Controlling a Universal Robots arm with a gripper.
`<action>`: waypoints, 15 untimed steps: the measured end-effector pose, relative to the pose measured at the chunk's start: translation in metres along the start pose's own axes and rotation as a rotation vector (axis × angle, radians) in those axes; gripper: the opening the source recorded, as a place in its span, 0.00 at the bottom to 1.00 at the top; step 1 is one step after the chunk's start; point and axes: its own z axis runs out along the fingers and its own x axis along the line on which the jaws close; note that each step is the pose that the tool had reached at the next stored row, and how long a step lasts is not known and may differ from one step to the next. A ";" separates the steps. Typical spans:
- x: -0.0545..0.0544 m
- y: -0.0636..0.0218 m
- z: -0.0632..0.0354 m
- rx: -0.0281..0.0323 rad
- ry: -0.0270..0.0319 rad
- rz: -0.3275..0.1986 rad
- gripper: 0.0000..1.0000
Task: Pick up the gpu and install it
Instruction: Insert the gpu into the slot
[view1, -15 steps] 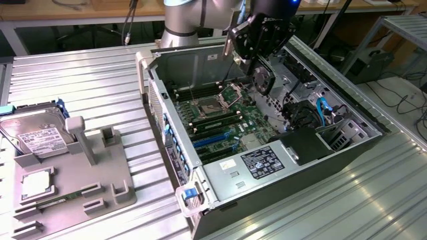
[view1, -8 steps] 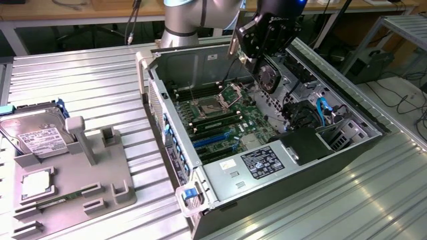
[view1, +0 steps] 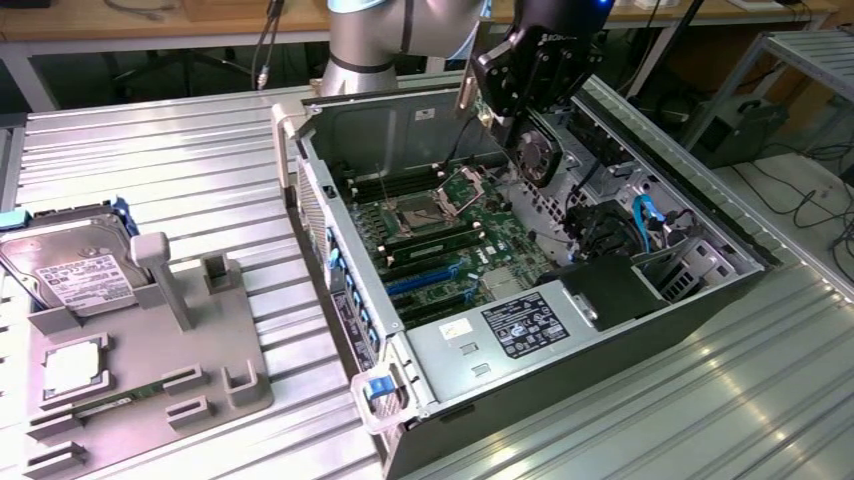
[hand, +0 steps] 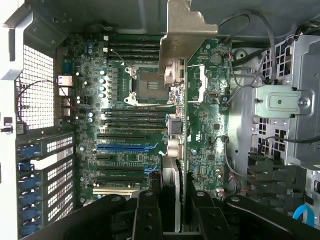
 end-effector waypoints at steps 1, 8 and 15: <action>0.000 0.0000 0.0000 0.0000 0.0000 0.000 0.28; 0.000 0.0000 0.0000 -0.0006 0.0006 -0.054 0.28; 0.000 0.0000 0.0001 -0.0026 0.0027 -0.241 0.28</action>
